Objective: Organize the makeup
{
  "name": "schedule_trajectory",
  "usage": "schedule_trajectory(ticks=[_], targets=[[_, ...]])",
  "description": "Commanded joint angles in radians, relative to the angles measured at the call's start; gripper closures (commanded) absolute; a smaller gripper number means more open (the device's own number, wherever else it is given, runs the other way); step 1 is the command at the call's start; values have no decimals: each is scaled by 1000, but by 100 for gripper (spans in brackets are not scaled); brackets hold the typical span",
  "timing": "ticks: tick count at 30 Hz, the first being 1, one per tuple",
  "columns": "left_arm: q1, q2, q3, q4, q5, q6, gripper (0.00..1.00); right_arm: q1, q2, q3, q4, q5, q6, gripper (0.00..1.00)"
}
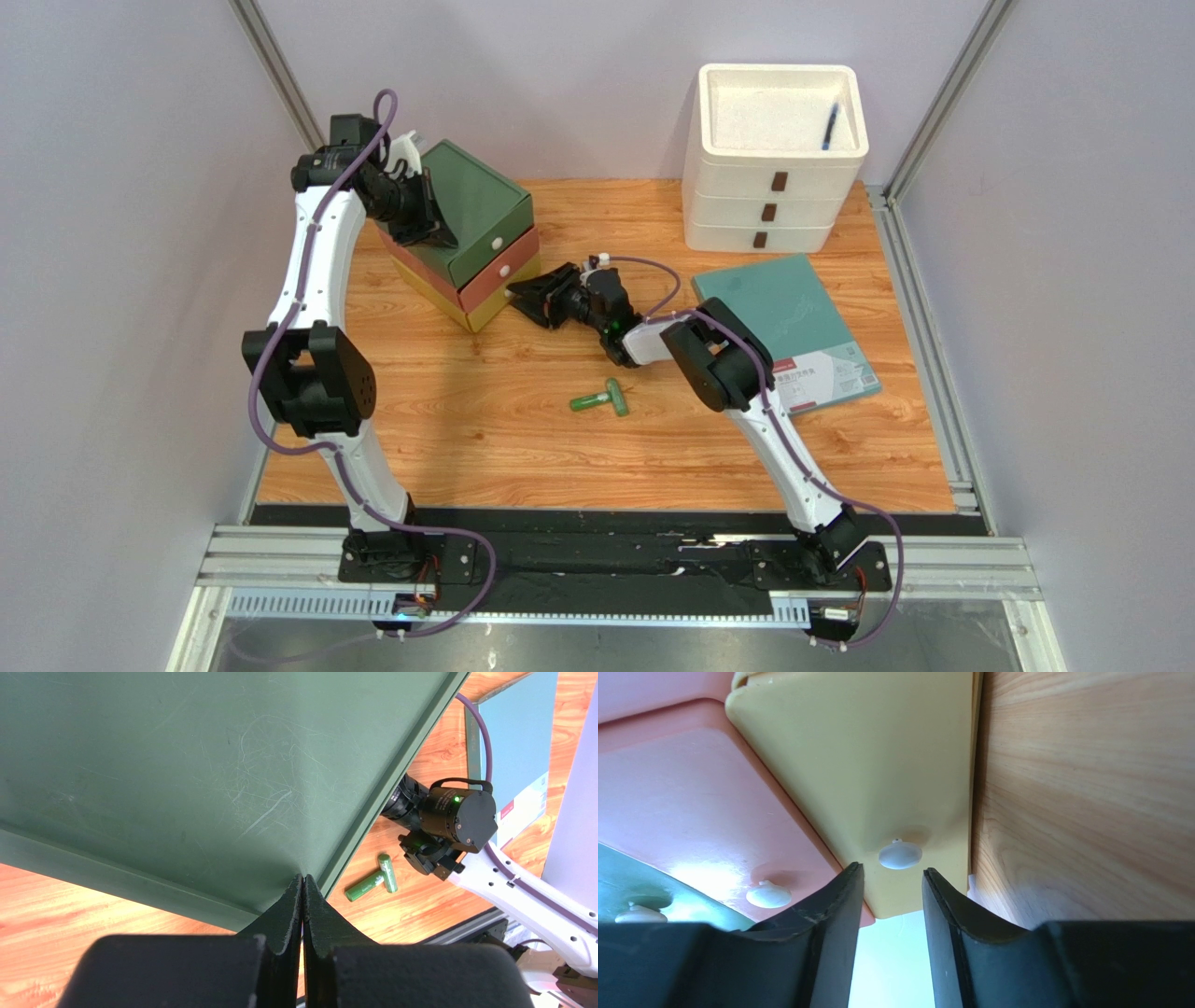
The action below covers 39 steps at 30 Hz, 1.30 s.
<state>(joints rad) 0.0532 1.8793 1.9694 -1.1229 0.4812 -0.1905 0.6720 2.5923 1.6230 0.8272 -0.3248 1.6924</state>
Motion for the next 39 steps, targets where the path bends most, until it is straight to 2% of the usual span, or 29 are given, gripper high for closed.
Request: schedule_trajectory(ticks=[1,5,19,30,39], targets=[[0,72,-64,-166,-131,69,100,14,6,-20,-108,55,65,55],[-1,69,-67,-164,-131,69,100,23,17,-9,-112,82,84,53],[-1,66,-66,-167,-127,68,100,58,15,23,-249,153,87,60],[0,63,-69,-166,-128,69,100,57,-11,38,-356,188,56,77],[-1,63,-69,-164,-131,68,100,32,-81,12,-410,187,-28,81]])
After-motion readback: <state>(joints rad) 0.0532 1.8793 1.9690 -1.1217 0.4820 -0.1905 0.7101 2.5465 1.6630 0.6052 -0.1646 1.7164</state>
